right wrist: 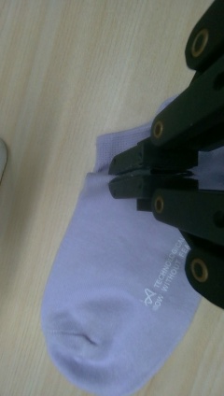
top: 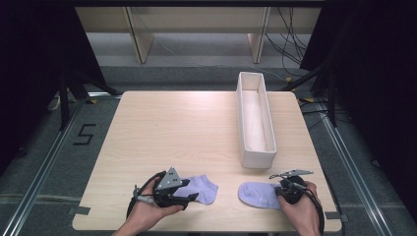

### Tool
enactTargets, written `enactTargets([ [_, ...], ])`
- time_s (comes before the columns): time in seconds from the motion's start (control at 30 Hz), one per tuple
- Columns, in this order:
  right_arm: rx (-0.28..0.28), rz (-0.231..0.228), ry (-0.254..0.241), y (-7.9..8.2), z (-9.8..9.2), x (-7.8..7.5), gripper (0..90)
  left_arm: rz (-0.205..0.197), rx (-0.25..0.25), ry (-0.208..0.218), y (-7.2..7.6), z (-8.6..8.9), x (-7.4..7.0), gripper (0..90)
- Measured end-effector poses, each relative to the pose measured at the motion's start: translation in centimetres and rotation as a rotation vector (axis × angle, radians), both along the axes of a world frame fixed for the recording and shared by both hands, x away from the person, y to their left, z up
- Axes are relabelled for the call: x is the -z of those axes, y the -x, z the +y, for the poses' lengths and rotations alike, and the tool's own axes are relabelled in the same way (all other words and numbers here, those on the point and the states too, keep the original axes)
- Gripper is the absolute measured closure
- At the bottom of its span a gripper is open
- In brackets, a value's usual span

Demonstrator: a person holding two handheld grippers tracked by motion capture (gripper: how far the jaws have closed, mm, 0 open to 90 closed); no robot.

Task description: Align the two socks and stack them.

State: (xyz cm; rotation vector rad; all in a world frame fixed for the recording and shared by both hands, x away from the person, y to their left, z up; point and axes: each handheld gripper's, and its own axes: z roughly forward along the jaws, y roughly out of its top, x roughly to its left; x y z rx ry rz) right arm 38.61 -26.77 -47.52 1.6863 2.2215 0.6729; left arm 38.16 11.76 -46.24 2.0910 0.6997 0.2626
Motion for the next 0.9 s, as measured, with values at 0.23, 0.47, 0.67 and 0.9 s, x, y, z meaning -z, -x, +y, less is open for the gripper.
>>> enactTargets([
  [0.23,-0.045,-0.073,-0.015,1.2,1.3,-3.0,87.9,0.002,-0.013,-0.012,-0.1,0.6,-0.3,44.2],
  [0.47,-0.090,-0.126,-0.032,1.9,2.7,-5.2,87.8,0.000,-0.006,-0.029,0.0,0.9,-0.3,43.9],
  [0.67,-0.132,-0.161,-0.027,2.3,4.1,-6.8,87.7,-0.006,-0.013,-0.034,-0.1,1.2,-0.5,43.9],
  [0.9,-0.171,-0.212,-0.029,2.2,5.3,-7.9,87.7,-0.008,-0.016,-0.023,-0.1,1.4,-0.7,43.9],
])
